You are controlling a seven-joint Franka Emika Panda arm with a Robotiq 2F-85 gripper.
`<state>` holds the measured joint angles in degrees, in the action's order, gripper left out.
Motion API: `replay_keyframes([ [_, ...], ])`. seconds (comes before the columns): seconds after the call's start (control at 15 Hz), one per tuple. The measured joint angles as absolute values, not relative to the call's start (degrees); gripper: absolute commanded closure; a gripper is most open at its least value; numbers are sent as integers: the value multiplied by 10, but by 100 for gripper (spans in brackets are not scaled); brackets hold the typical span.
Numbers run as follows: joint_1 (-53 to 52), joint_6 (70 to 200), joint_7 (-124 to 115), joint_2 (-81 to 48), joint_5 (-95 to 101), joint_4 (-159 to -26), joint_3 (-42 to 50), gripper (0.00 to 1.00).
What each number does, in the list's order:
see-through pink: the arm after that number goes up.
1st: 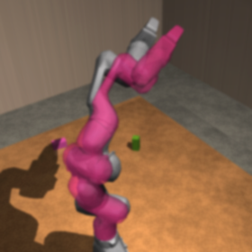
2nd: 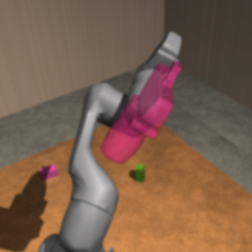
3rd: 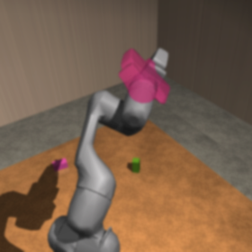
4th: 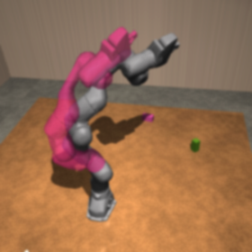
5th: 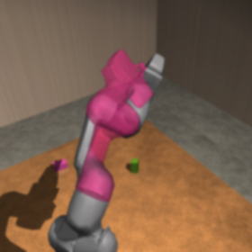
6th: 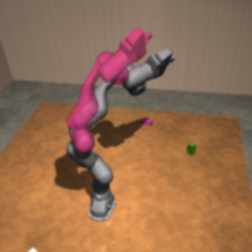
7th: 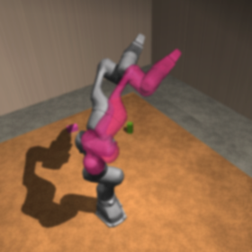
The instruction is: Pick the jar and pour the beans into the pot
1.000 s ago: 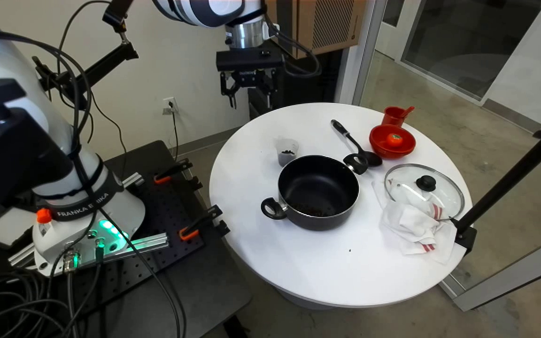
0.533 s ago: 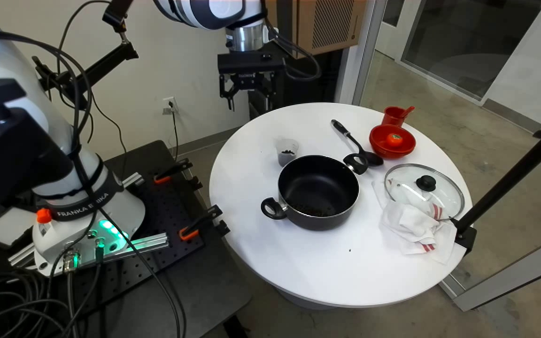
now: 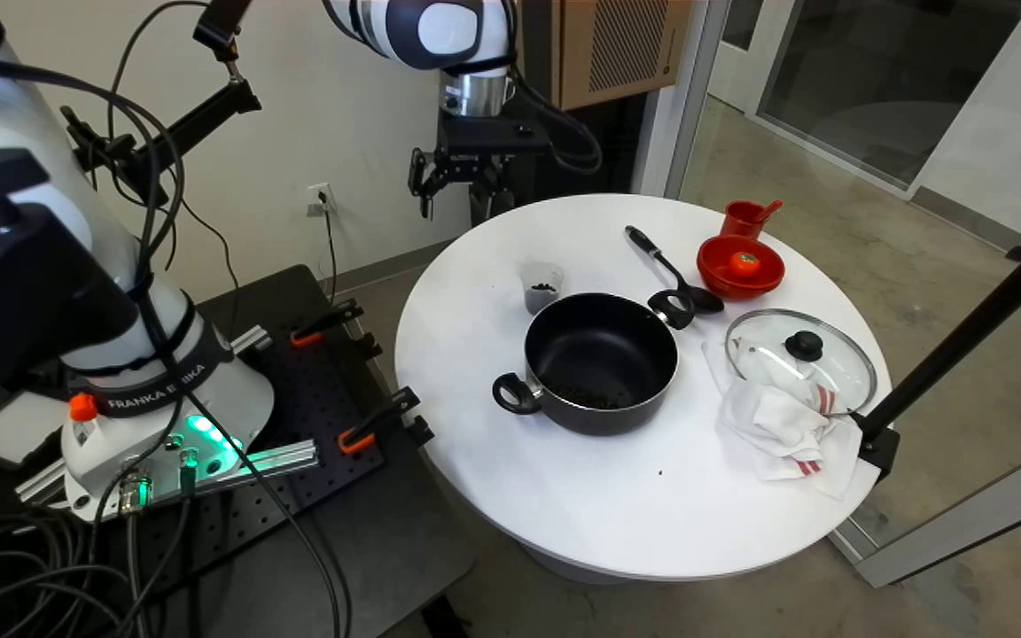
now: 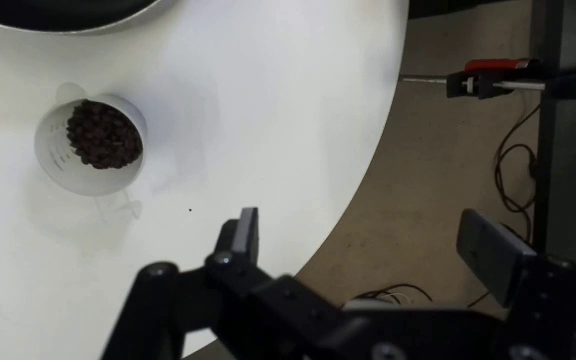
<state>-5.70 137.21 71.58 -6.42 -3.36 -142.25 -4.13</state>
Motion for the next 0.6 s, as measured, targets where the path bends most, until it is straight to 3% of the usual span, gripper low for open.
replay_keyframes([
  [0.6,-71,1454,643,-222,195,-1306,-42,0],
])
